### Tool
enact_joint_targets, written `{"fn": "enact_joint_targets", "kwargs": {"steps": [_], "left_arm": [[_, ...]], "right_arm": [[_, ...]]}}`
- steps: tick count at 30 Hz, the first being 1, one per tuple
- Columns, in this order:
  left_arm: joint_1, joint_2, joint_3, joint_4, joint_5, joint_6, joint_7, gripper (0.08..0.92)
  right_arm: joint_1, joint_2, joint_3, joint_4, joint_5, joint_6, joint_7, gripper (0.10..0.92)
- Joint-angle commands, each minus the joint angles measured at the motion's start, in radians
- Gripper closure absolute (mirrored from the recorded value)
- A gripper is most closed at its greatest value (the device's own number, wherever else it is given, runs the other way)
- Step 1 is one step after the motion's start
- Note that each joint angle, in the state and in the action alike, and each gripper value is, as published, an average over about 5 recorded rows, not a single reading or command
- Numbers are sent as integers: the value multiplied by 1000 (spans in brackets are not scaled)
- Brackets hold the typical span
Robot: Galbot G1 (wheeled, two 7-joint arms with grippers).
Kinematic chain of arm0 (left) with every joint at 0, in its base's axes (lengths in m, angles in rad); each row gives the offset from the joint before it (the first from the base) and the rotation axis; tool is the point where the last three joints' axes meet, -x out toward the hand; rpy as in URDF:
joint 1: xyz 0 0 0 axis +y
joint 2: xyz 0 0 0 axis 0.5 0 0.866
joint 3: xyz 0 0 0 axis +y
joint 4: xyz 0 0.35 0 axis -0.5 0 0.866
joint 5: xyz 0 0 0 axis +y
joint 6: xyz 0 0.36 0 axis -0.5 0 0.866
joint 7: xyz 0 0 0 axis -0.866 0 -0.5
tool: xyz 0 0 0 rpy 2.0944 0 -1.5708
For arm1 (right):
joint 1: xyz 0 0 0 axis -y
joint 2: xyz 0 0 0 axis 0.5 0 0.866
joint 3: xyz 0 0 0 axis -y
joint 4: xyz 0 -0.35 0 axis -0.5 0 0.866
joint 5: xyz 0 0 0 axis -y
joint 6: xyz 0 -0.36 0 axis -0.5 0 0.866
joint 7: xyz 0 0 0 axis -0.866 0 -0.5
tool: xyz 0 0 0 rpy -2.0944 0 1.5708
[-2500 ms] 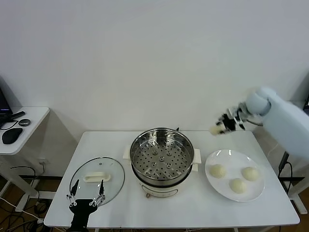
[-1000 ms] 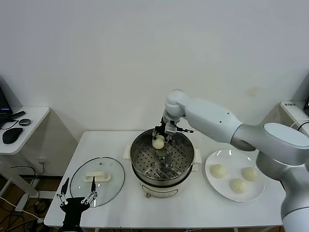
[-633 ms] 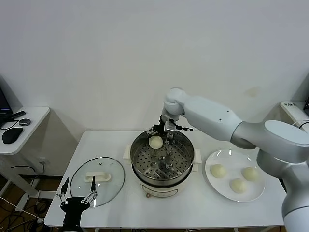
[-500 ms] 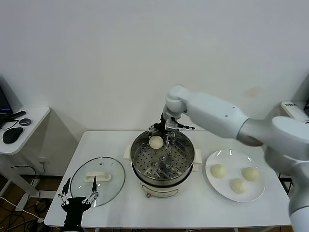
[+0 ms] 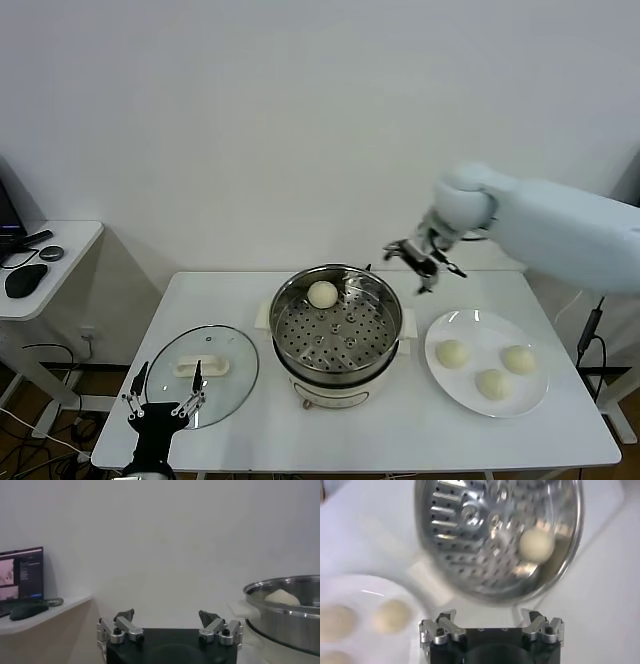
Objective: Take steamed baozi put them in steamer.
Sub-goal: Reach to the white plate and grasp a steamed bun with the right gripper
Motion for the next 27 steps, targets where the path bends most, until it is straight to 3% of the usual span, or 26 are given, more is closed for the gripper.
{"fn": "enact_joint_targets", "kwargs": {"steps": [1, 10, 27], "left_arm": [[-5, 4, -1, 6, 3, 7, 0, 177], [-17, 4, -17, 13, 8, 16, 6, 177], [-7, -5, -38, 18, 10, 15, 2, 177]], "right_arm": [[-225, -306, 121, 136, 73, -318, -9, 203], [-526, -273, 355, 5, -65, -211, 17, 203], [-612, -92, 411, -201, -159, -131, 4, 203]]}}
